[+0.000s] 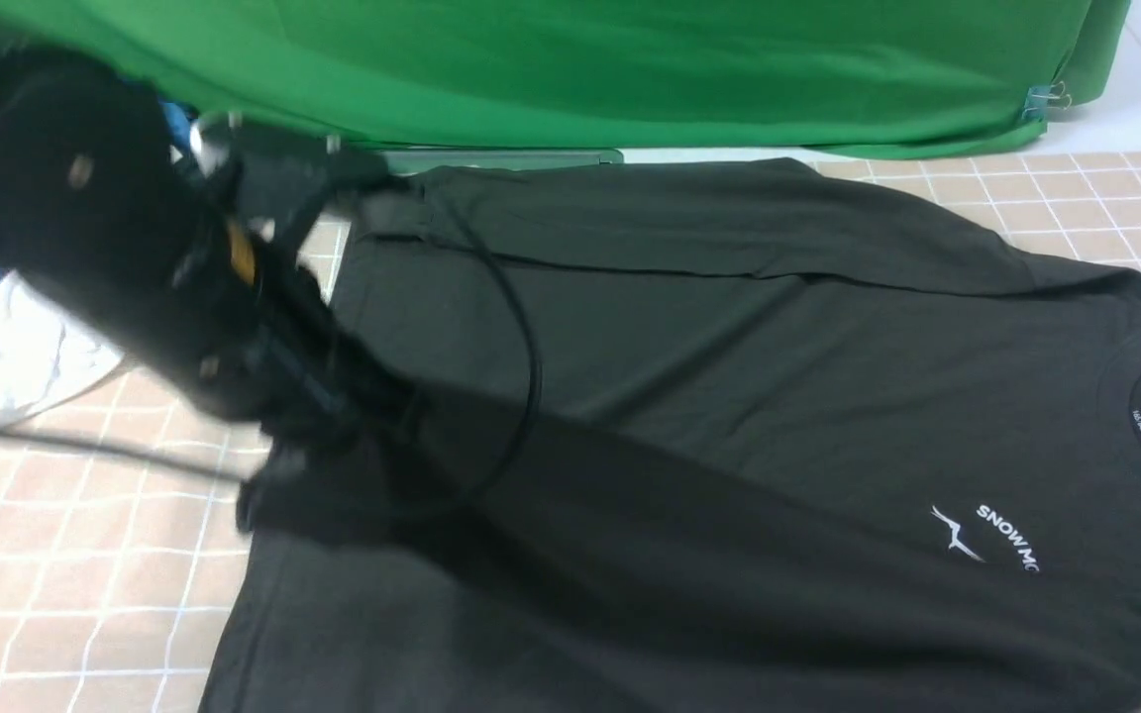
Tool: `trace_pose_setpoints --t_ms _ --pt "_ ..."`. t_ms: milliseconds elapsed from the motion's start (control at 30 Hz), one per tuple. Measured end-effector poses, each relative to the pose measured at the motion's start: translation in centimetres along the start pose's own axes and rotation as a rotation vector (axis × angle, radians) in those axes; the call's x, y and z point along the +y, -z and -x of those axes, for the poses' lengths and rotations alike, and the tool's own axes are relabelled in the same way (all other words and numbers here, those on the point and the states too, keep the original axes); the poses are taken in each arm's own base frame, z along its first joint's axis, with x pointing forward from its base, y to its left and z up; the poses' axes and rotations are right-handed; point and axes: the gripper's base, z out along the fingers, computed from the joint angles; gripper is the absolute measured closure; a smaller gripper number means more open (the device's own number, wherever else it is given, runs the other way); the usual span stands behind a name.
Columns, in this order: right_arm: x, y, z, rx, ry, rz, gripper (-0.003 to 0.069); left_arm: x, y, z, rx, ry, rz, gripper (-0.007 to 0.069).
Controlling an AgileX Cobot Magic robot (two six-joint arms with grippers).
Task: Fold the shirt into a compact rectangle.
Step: 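Fold the left side of the black T-shirt inward over its body, then grab the top left corner of the dark shirt with the left gripper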
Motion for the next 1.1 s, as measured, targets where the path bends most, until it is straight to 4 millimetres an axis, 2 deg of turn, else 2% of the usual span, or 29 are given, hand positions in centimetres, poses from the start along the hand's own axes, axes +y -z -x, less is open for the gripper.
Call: trace_pose_setpoints --t_ms 167,267,500,633,700,733,900,967,1000,1100 --pt "0.0 0.0 0.0 0.000 -0.001 0.000 0.0616 2.5 -1.9 2.2 0.001 0.067 0.047 0.0572" --pt "0.0 0.0 0.0 0.000 -0.002 0.002 0.0615 4.2 -3.8 3.4 -0.026 0.093 0.070 0.0572" --pt "0.0 0.0 0.0 -0.001 -0.004 0.003 0.0609 5.7 -7.2 4.2 -0.005 0.060 0.120 0.0571" --pt "0.0 0.0 0.0 -0.001 -0.007 0.005 0.0607 6.0 -8.5 4.3 0.015 0.037 0.141 0.0546" --pt "0.1 0.0 0.0 -0.002 -0.009 0.007 0.0604 6.0 -8.9 4.4 0.012 0.030 0.147 0.0479" --pt "0.1 0.0 0.0 -0.002 -0.009 0.007 0.0604 6.0 -8.9 4.4 0.010 0.031 0.147 0.0471" --pt "0.1 0.0 0.0 -0.002 -0.010 0.008 0.0599 6.8 -8.8 5.4 -0.099 0.110 0.184 0.0235" --pt "0.1 0.0 0.0 -0.002 -0.012 0.009 0.0596 7.2 -8.7 5.7 -0.130 0.166 0.182 0.0189" --pt "0.1 0.0 0.0 -0.002 -0.012 0.009 0.0592 8.1 -8.5 6.5 -0.165 0.239 0.174 0.0140" --pt "0.1 0.0 0.0 -0.003 -0.013 0.010 0.0588 10.2 -8.6 8.7 -0.220 0.353 0.126 0.0084"
